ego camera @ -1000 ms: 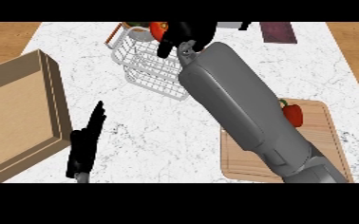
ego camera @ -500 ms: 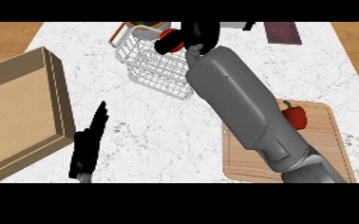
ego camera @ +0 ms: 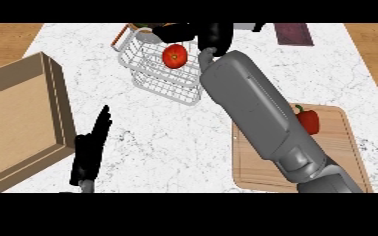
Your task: Pick the tomato from the cutting board and place it in the tiered basket
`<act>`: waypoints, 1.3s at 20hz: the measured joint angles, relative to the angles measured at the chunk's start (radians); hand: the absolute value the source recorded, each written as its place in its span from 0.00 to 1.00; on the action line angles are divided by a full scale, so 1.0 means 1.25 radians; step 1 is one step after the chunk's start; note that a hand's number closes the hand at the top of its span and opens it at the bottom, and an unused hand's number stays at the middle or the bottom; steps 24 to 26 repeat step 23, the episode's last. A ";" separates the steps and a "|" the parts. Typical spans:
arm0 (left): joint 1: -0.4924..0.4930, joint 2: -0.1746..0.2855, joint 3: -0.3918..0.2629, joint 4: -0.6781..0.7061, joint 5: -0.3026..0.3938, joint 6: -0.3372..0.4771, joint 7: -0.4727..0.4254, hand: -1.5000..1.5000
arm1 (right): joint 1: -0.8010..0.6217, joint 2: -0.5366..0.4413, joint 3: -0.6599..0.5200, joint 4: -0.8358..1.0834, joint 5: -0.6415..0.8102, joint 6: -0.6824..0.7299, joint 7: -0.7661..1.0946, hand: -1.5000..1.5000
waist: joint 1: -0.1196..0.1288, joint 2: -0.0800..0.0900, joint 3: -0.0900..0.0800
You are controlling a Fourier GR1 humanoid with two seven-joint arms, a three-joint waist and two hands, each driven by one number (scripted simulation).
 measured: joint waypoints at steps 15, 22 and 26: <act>0.064 0.002 0.031 -0.014 0.006 0.021 -0.015 0.50 | 0.252 -0.233 -0.103 -0.398 0.087 -0.031 0.175 0.00 | -0.077 -0.023 0.001; 0.090 0.008 0.041 -0.033 0.014 0.016 -0.020 0.50 | 0.524 -0.400 -0.197 -0.736 -0.054 0.078 0.209 0.00 | -0.093 -0.023 0.002; 0.091 0.014 0.045 -0.036 0.019 0.008 -0.020 0.50 | 0.569 -0.418 -0.219 -0.777 -0.086 0.093 0.199 0.00 | -0.091 -0.022 0.002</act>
